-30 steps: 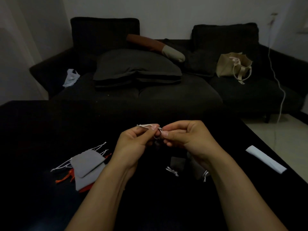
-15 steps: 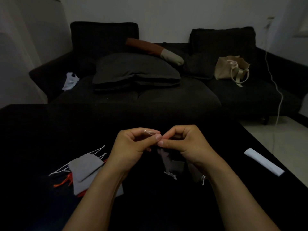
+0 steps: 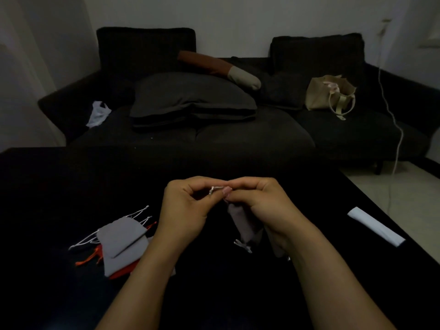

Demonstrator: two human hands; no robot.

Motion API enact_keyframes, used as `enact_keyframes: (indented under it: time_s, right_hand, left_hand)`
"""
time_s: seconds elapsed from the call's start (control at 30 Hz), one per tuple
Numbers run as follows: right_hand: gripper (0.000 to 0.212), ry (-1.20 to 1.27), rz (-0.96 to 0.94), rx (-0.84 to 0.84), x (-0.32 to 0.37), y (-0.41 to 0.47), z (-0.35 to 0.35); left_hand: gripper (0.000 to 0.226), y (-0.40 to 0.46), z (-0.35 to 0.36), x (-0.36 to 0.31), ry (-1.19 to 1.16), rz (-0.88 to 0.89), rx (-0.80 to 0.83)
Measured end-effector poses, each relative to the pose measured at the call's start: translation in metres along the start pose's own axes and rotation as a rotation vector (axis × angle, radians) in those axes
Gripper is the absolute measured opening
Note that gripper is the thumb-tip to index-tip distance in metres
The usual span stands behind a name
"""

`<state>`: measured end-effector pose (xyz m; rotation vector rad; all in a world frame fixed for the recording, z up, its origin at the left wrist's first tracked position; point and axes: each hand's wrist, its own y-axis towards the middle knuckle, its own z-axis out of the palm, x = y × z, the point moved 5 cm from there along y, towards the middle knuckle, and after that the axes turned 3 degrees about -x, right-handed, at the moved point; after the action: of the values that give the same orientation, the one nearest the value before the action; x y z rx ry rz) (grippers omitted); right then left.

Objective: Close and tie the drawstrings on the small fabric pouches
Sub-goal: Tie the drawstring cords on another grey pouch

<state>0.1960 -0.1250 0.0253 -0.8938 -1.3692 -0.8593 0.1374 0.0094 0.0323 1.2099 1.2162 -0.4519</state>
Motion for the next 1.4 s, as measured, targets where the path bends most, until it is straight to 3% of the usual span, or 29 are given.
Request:
enact_keyframes:
  time_s: [0.17, 0.3, 0.47, 0.7, 0.8, 0.97, 1.2, 1.4]
  right_hand:
    - [0.017, -0.039, 0.02, -0.021, -0.002, 0.0, 0.004]
    - [0.017, -0.061, -0.065, -0.086, 0.0, -0.001, 0.001]
    - [0.019, 0.098, -0.09, -0.098, 0.001, -0.002, 0.006]
    - [0.015, 0.519, 0.112, -0.093, -0.005, -0.001, 0.019]
    - [0.015, 0.659, 0.203, -0.163, -0.011, -0.001, 0.022]
    - [0.019, 0.841, 0.233, -0.153, -0.009, -0.001, 0.026]
    - [0.014, 0.924, 0.198, -0.133, -0.012, 0.008, 0.025]
    - [0.014, 0.88, 0.168, -0.162, -0.007, 0.009, 0.02]
  left_hand:
    - [0.017, 0.0, -0.002, 0.001, 0.004, -0.034, -0.003]
    - [0.02, 0.0, -0.001, 0.001, 0.094, 0.048, -0.02]
    - [0.015, -0.001, -0.002, -0.001, 0.044, 0.055, -0.096]
    - [0.015, 0.001, -0.005, -0.001, -0.163, -0.073, -0.161]
    - [0.01, -0.002, 0.002, 0.003, -0.266, -0.202, -0.156]
    - [0.022, -0.005, 0.018, 0.012, -0.628, -0.454, -0.172]
    - [0.022, -0.006, 0.02, 0.009, -0.911, -0.613, -0.244]
    - [0.018, -0.002, 0.011, 0.021, -0.916, -0.656, -0.28]
